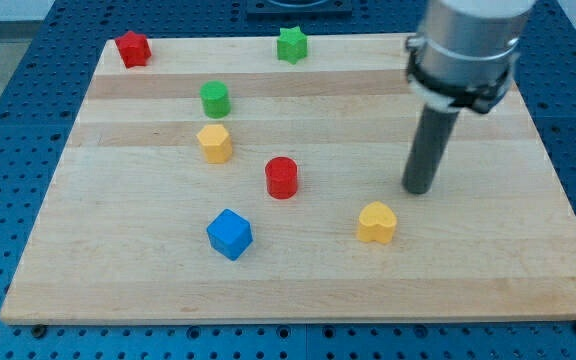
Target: Push the blue cube diagonally to the bottom left of yellow hexagon
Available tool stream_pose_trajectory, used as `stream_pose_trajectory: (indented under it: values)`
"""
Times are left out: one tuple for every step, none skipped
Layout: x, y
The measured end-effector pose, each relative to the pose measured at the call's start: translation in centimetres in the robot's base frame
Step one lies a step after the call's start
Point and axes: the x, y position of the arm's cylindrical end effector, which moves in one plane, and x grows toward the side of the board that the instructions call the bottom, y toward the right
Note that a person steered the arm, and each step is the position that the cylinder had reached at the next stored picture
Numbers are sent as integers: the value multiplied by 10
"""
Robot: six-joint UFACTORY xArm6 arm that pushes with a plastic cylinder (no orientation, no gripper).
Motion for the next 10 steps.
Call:
stream_pose_trajectory:
  values:
    - [6, -59]
    - [27, -95]
    - [56, -101]
    - [69, -130]
    - [72, -160]
    - [72, -180]
    - [71, -194]
    - [59, -196]
    - [47, -198]
    - [44, -216]
